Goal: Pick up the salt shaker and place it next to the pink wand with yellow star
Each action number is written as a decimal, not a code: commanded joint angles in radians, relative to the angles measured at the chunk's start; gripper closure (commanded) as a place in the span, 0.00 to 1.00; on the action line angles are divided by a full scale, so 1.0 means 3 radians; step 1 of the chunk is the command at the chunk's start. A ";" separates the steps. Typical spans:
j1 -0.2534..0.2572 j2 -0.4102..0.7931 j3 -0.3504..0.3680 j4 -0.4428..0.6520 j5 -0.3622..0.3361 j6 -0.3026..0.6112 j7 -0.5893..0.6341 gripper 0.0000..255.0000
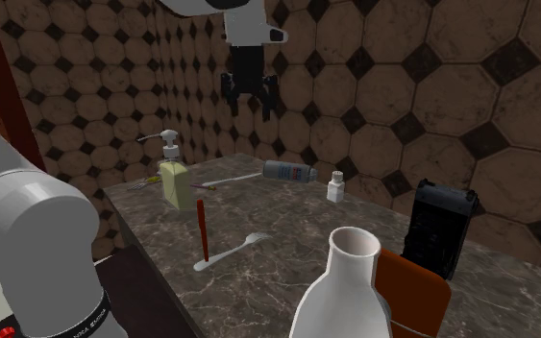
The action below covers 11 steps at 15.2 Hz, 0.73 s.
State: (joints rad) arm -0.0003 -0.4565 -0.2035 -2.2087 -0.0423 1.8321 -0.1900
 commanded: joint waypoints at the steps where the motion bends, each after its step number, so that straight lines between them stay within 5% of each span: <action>1: -0.0012 0.0230 -0.0081 0.0106 0.0001 0.0103 -0.0090 0.00; 11: -0.0085 0.1490 -0.0379 0.0862 0.0236 0.0467 -0.0529 0.00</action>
State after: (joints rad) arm -0.0217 -0.0488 -0.3096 -1.9833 0.0182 1.9710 -0.3338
